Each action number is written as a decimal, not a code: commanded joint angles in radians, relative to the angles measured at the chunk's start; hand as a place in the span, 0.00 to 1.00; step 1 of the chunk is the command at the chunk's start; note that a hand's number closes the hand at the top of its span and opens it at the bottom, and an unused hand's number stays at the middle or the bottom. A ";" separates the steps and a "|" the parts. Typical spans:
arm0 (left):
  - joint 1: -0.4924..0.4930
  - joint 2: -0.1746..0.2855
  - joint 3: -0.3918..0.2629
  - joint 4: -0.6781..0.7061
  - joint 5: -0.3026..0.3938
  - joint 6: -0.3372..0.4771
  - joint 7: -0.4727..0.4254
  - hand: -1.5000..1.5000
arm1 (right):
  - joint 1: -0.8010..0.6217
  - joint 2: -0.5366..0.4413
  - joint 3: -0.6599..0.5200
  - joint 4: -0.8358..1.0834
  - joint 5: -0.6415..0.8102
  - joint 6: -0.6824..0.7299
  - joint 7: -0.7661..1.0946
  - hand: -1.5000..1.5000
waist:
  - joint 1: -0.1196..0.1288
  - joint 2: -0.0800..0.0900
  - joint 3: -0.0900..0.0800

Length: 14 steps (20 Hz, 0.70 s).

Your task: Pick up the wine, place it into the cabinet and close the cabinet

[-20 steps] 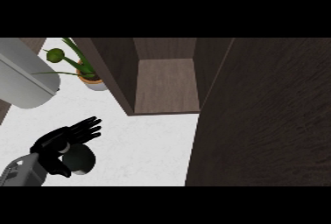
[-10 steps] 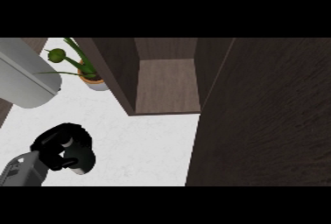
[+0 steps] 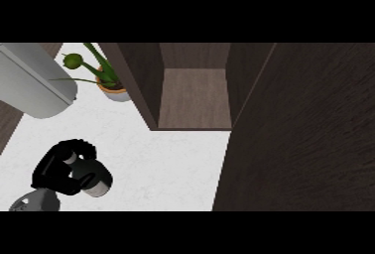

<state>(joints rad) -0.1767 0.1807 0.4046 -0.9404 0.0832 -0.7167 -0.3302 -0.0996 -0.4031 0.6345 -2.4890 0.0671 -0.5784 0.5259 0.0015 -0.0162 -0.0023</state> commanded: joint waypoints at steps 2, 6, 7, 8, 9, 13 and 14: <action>0.118 -0.161 -0.045 -0.146 -0.126 0.232 -0.230 1.00 | 0.037 -0.034 -0.008 -0.147 0.037 -0.007 0.054 0.00 | -0.009 0.005 0.001; 0.184 -0.177 -0.148 -0.171 -0.101 0.250 -0.255 1.00 | 0.063 -0.033 0.049 -0.182 0.111 -0.024 0.075 0.00 | -0.010 0.009 0.001; 0.112 -0.178 -0.198 -0.127 -0.065 0.291 -0.264 1.00 | 0.046 -0.043 0.041 -0.193 0.091 -0.015 0.082 0.00 | -0.017 0.010 0.001; 0.243 -0.179 -0.213 -0.244 -0.046 0.230 -0.248 1.00 | 0.083 -0.061 0.031 -0.204 0.090 -0.021 0.075 0.00 | -0.008 0.007 0.002; 0.182 -0.179 -0.290 -0.183 -0.038 0.331 -0.267 1.00 | 0.092 -0.051 0.017 -0.176 0.064 -0.018 0.004 0.00 | -0.015 0.010 0.002; 0.208 -0.179 -0.307 -0.260 -0.009 0.325 -0.219 1.00 | 0.136 -0.084 0.045 -0.228 0.090 -0.020 0.030 0.00 | -0.015 0.010 0.002; 0.190 -0.180 -0.335 -0.297 0.003 0.370 -0.179 1.00 | 0.087 -0.068 0.032 -0.209 0.082 -0.018 0.070 0.00 | -0.010 0.011 0.002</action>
<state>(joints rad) 0.0043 0.0165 0.1440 -1.1904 0.0585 -0.4032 -0.5452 -0.0426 -0.4639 0.6441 -2.5106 0.0720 -0.5928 0.4999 -0.0114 -0.0084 0.0021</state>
